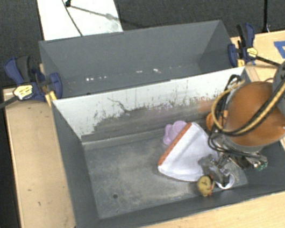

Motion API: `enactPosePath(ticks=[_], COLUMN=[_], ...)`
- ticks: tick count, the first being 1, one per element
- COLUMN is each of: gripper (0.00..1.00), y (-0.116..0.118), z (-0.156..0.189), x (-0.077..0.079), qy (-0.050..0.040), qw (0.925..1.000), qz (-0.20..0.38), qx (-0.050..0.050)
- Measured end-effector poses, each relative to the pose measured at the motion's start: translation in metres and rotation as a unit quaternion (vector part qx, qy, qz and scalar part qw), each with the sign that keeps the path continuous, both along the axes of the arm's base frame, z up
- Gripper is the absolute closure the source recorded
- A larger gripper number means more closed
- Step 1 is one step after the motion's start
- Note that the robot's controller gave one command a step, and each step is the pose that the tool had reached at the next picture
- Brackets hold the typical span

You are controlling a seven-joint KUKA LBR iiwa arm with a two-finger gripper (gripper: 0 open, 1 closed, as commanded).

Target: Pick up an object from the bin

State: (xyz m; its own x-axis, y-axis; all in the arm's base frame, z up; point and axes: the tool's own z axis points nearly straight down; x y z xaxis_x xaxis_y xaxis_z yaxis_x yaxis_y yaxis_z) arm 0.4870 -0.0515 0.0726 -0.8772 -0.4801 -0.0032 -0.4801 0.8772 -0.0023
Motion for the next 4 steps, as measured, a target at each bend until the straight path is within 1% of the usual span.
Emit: enactPosePath(ticks=[1, 2, 3, 4], gripper=[1.0, 1.0, 0.0, 0.0], y=[0.01, 0.017, 0.027, 0.027], z=[0.048, 0.106, 0.13, 0.13], x=[0.009, 0.016, 0.023, 0.023], qy=[0.0026, 0.0031, 0.0007, 0.0004], qw=[0.9995, 0.9998, 0.9993, 0.9993], qz=[-0.03, -0.019, -0.037, -0.038], qx=[0.001, 0.001, 0.001, 0.001])
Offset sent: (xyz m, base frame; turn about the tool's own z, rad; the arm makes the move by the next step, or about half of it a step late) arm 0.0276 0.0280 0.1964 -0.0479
